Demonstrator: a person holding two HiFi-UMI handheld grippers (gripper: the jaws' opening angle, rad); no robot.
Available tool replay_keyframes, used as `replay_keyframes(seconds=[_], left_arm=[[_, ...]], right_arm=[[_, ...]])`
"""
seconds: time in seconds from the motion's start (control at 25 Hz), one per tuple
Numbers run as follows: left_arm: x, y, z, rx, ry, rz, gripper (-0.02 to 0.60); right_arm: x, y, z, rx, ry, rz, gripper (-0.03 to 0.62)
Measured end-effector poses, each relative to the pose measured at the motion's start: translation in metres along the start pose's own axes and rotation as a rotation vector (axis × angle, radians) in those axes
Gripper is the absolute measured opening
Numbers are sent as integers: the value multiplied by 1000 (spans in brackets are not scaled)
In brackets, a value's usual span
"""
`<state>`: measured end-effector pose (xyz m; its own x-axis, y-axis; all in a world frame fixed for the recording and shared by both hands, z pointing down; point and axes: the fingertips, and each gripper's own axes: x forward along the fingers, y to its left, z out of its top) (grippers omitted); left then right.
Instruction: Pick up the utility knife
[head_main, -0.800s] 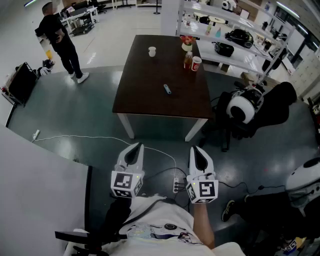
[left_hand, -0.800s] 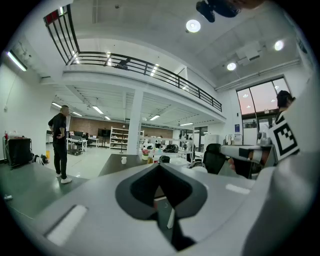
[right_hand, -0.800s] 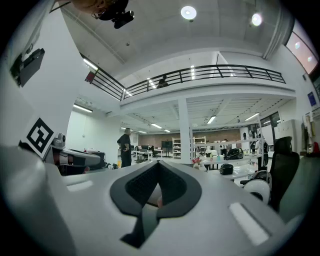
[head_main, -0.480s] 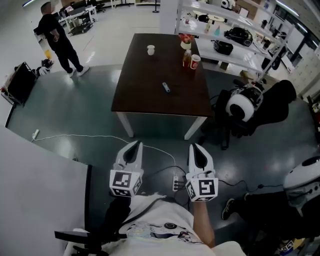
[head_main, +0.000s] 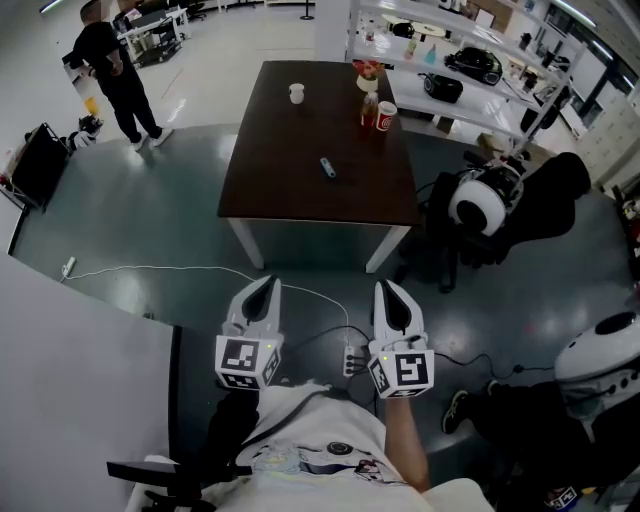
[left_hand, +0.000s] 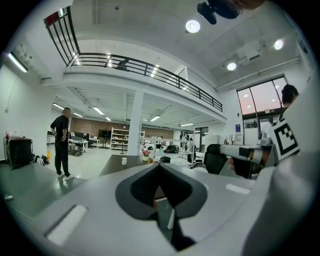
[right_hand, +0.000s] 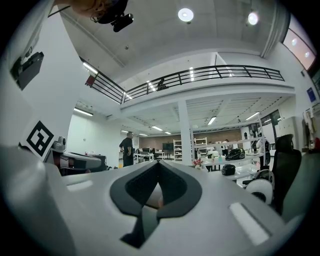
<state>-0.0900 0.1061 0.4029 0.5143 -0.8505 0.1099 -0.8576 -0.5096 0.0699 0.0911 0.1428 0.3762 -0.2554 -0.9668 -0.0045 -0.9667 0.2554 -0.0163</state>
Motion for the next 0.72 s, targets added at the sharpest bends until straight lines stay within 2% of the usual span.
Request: replay_keyframes(seconds=[0.72], left_arm=[[4, -23, -4, -7, 11, -3, -2]], right_arm=[[-8, -10, 1, 6, 2, 16, 2]])
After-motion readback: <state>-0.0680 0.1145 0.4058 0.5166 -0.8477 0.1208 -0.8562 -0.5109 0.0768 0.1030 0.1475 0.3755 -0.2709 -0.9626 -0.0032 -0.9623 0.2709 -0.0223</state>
